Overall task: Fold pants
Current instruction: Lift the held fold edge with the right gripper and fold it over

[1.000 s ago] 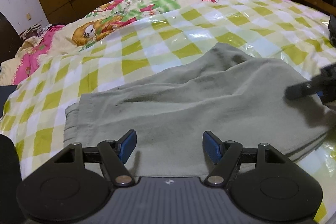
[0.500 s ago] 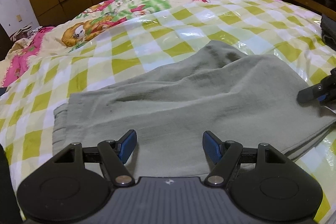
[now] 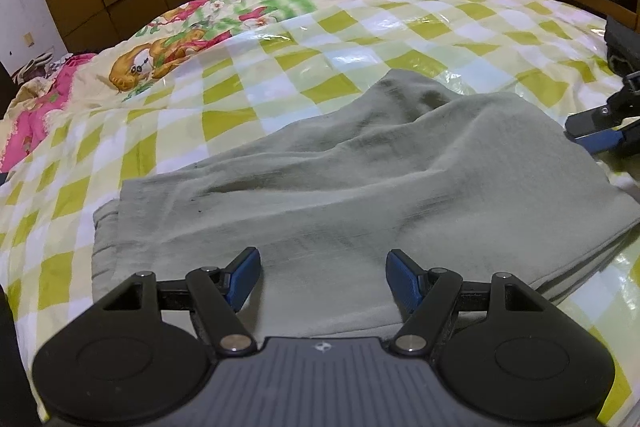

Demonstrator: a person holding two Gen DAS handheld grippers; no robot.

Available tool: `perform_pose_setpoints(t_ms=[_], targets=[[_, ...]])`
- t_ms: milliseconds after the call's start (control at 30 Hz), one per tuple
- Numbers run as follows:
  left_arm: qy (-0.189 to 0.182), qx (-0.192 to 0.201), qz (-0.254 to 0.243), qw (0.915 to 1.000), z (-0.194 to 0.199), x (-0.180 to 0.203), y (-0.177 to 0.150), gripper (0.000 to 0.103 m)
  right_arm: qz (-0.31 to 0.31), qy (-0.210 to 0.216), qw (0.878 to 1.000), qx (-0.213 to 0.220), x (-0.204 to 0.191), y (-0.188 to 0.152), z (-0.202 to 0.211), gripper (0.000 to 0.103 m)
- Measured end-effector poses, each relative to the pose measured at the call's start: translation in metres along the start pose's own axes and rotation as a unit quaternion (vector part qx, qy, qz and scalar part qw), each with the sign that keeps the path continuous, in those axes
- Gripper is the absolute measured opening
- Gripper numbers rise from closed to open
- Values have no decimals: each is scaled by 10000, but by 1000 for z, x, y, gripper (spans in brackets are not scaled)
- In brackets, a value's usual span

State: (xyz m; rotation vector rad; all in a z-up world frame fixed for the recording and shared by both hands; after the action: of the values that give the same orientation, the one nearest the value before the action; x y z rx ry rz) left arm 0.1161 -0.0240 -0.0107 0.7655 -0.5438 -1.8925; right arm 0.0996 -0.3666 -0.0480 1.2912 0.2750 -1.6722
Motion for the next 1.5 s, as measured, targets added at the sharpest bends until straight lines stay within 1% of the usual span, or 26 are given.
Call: perform_pose_setpoints(t_ms=[133, 200, 300, 367, 467, 500, 567, 600, 633, 733, 767, 833, 867, 933, 1033, 1133, 1233, 1300, 1367, 1433, 1500], targets=[[-12, 2, -98, 10000, -1, 3, 1, 82, 287, -163, 9985, -443, -5, 6, -25, 41], [-28, -20, -90, 10000, -2, 3, 1, 83, 256, -6, 9979, -601, -4, 10, -36, 43], [-41, -40, -50, 10000, -4, 3, 2, 83, 89, 357, 9963, -773, -1, 10, -49, 46], [-41, -64, -26, 10000, -7, 4, 2, 83, -31, 491, 9957, -785, 1, 10, -56, 48], [-40, -95, -14, 9999, -8, 4, 2, 83, -285, 771, 9943, -672, 4, 11, -58, 47], [-34, -92, -28, 9999, -8, 4, 2, 83, -349, 859, 9938, -620, 6, 10, -53, 44], [-34, -82, -72, 9999, -6, 5, 3, 83, -669, 1118, 9906, -414, 13, 7, -36, 24], [-39, -93, -80, 9999, -7, 5, 2, 83, -792, 1237, 9887, -283, 16, 2, -27, 8], [-44, -111, -68, 9999, -7, 5, 2, 83, -864, 1229, 9884, -210, 16, -2, -24, 8], [-3, -182, -69, 9998, -11, 10, 1, 83, -934, 805, 9918, -333, 10, -15, -34, 6], [13, -192, -78, 9998, -10, 12, 1, 83, -966, 867, 9912, -270, 8, -16, -35, 6], [-8, -211, -116, 9997, -7, 17, 2, 83, -1237, 1280, 9840, 116, 7, -13, -22, 6], [-68, -209, -122, 9997, -6, 19, 2, 83, -1293, 1398, 9812, 308, 6, -11, -13, 6], [-317, -196, -125, 9992, -1, 28, 2, 83, -1256, 1477, 9798, 483, 4, -8, 4, 5], [-525, -83, -372, 9979, 9, 51, 2, 83, -1149, 1310, 9825, 655, 0, -4, 27, 5], [-887, -29, -489, 9949, 17, 74, 3, 83, -1243, 992, 9832, 892, 10, 3, 54, 5], [-1051, 124, -584, 9927, 25, 87, 6, 83, -1219, 664, 9855, 978, 5, 7, 72, 5], [-1075, 239, -575, 9923, 28, 87, 10, 83, -1187, 622, 9859, 1004, -5, 10, 79, 6], [-1031, 393, -503, 9926, 31, 82, 14, 83, -1025, 530, 9883, 993, -21, 14, 85, 6], [-920, 587, -351, 9934, 33, 74, 18, 83, -795, 480, 9911, 949, -42, 18, 83, 6], [-736, 810, -107, 9939, 34, 65, 25, 83, -489, 363, 9945, 857, -60, 22, 85, 6]])
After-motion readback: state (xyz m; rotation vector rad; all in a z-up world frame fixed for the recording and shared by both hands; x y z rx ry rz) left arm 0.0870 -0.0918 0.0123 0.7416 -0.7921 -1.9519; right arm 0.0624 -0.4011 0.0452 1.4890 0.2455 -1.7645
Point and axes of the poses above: each gripper's, at about its wrist camera, not at the fingertips, and z roughly against the way its jaws point, x to its right, y to its top, the point moved 1 cm from there along -z, roughly the way its jaws point, and after that the axes turned 9 degrees about y, right-handed, at the moved point
